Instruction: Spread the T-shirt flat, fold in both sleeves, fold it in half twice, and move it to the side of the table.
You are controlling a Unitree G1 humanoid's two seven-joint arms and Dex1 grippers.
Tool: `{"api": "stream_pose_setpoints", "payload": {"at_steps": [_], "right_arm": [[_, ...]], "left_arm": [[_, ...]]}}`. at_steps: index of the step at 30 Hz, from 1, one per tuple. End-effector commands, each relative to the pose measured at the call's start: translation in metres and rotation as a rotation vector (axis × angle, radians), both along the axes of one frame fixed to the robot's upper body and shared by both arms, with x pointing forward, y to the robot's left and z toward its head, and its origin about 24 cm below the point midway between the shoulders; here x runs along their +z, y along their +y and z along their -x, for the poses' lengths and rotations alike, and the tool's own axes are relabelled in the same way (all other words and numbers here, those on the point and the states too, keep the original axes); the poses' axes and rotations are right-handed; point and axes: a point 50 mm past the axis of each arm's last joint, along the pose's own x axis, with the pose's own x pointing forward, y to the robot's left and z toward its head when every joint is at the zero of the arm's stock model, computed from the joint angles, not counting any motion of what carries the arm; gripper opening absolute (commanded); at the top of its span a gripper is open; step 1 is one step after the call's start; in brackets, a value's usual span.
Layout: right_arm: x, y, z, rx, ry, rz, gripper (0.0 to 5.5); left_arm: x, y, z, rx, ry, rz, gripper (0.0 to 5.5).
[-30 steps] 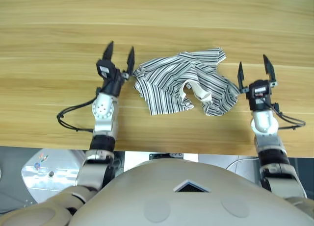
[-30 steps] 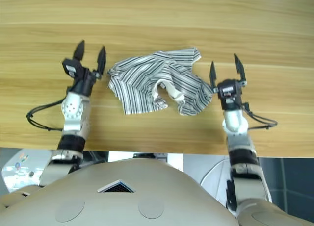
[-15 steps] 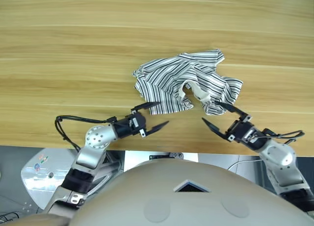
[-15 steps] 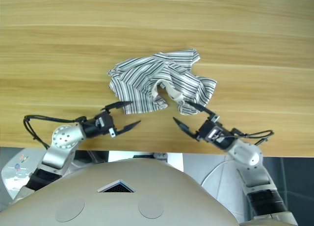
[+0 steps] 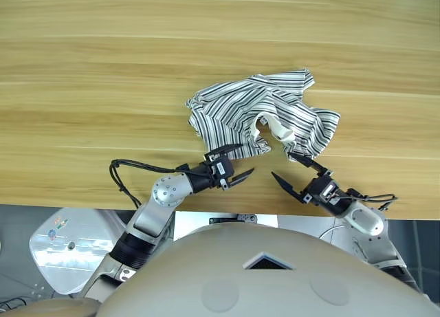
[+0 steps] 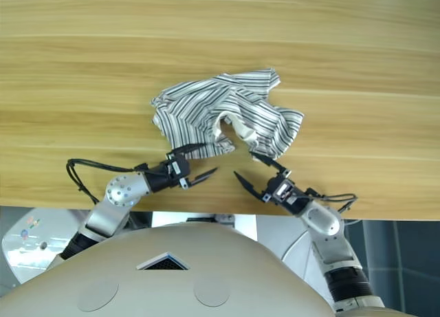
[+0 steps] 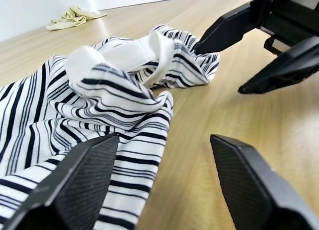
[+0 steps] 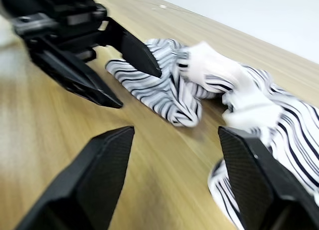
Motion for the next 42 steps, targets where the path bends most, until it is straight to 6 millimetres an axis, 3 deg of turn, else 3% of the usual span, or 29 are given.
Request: {"api": "stream_pose_setpoints", "payload": {"at_steps": [1, 6, 10, 15, 28, 35, 42], "right_arm": [[0.009, -0.025, -0.006, -0.065, -0.029, 0.023, 3.14], [0.010, -0.035, -0.008, -0.095, -0.031, 0.037, 3.14], [0.003, -0.027, -0.004, -0.070, -0.007, 0.032, 3.14], [-0.004, -0.013, 0.000, -0.030, 0.016, 0.022, 3.14], [-0.015, -0.011, -0.021, -0.079, 0.016, 0.055, 3.14], [-0.023, -0.013, -0.017, -0.100, 0.046, 0.062, 3.14], [-0.024, -0.012, -0.015, -0.102, 0.046, 0.049, 1.90]], "left_arm": [[-0.002, -0.007, 0.001, 0.019, 0.024, 0.005, 3.40], [-0.006, -0.008, -0.008, 0.096, -0.028, -0.073, 3.40], [-0.010, -0.001, -0.015, 0.163, -0.141, -0.218, 3.40], [-0.015, 0.002, -0.012, 0.126, -0.188, -0.292, 3.40], [-0.013, 0.008, 0.000, 0.102, -0.212, -0.317, 3.40], [-0.016, 0.012, -0.005, 0.138, -0.222, -0.350, 3.40], [-0.019, 0.011, -0.009, 0.158, -0.225, -0.361, 3.44]]}}
